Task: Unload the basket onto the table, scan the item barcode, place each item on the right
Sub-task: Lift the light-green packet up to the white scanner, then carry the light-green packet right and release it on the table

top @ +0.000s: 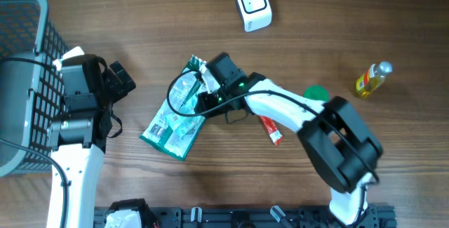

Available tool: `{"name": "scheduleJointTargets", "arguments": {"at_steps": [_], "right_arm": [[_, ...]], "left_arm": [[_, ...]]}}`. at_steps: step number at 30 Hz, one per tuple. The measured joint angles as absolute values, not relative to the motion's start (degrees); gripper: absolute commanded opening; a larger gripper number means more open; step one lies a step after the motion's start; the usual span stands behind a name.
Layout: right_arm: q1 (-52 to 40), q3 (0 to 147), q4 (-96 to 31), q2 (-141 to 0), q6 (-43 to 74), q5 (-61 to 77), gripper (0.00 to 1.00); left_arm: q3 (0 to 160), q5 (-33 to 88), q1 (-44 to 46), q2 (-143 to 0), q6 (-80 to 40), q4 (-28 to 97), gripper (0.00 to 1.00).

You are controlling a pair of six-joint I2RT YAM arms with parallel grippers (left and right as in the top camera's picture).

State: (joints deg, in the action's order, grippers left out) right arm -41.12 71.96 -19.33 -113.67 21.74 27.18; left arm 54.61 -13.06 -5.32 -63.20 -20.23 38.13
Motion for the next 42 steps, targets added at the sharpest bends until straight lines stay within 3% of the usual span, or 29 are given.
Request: {"name": "scheduleJointTargets", "arguments": {"at_steps": [10, 13, 16, 19, 23, 31, 42], "right_arm": [[-40.75, 71.85, -20.32, -107.66, 19.7, 27.11, 0.04], [-39.4, 78.83, -36.95, -107.68, 14.26, 23.2, 0.04], [-39.05, 96.16, -53.63, -107.55, 5.56, 15.27, 0.04], [-39.05, 108.57, -57.6, -106.04, -2.76, 4.89, 0.04], [-39.05, 109.67, -50.72, -106.59, -18.39, -12.62, 0.04], [-36.49, 109.62, -27.81, -116.62, -34.02, -35.77, 0.04], [-28.62, 109.62, -7.97, -130.52, -43.2, -44.27, 0.04]], "left_arm": [[54.61, -13.06, -5.32, -63.2, -20.23, 38.13, 1.0], [54.61, -13.06, -5.32, -63.2, -20.23, 38.09, 1.0], [54.61, -13.08, -5.32, -63.2, -20.23, 38.02, 1.0], [54.61, -13.06, -5.32, -63.2, -20.23, 38.13, 1.0], [54.61, -13.06, -5.32, -63.2, -20.23, 38.09, 1.0], [54.61, -13.06, -5.32, -63.2, -20.23, 38.28, 1.0], [54.61, -13.06, -5.32, -63.2, -20.23, 38.35, 1.0]]}}
